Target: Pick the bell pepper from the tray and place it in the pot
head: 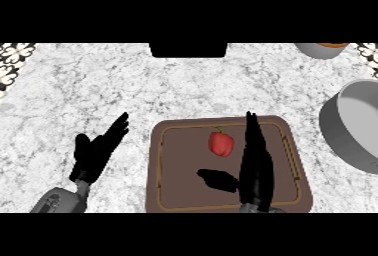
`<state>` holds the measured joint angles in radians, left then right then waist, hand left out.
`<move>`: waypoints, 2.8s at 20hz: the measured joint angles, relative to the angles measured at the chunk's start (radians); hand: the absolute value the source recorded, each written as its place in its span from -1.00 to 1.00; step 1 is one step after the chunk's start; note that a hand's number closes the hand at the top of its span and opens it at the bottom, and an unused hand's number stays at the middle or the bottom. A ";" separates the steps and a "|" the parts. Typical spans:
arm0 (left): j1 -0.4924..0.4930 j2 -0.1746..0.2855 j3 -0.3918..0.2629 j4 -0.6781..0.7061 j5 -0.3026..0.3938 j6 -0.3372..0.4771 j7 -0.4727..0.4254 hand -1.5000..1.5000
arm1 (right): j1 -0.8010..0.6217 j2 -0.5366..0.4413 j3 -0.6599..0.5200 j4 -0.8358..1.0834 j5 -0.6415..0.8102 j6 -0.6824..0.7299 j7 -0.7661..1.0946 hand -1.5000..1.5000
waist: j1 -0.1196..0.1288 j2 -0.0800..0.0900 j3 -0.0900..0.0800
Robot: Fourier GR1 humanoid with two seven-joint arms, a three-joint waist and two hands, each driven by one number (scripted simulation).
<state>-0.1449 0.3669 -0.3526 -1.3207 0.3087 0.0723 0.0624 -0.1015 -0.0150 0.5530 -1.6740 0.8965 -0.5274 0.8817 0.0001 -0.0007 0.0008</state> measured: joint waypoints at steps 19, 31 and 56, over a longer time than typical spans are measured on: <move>0.030 -0.060 0.080 -0.009 -0.085 -0.069 0.022 0.00 | -0.047 0.013 -0.099 0.381 -0.666 -0.244 -0.714 1.00 | 0.004 -0.002 -0.002; 0.044 -0.095 0.108 -0.024 -0.138 -0.083 0.038 0.00 | -0.091 0.015 -0.120 0.556 -0.855 -0.250 -1.062 1.00 | 0.003 -0.020 -0.015; 0.090 -0.093 0.167 -0.042 -0.131 -0.069 0.035 0.00 | 0.199 -0.950 -0.449 0.619 -1.245 0.743 -1.785 1.00 | -0.074 -0.005 0.008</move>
<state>-0.0549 0.2736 -0.1856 -1.3623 0.1776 0.0032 0.0970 0.0975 -0.9655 0.1035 -1.0553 -0.3487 0.2155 -0.9037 -0.0742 -0.0060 0.0086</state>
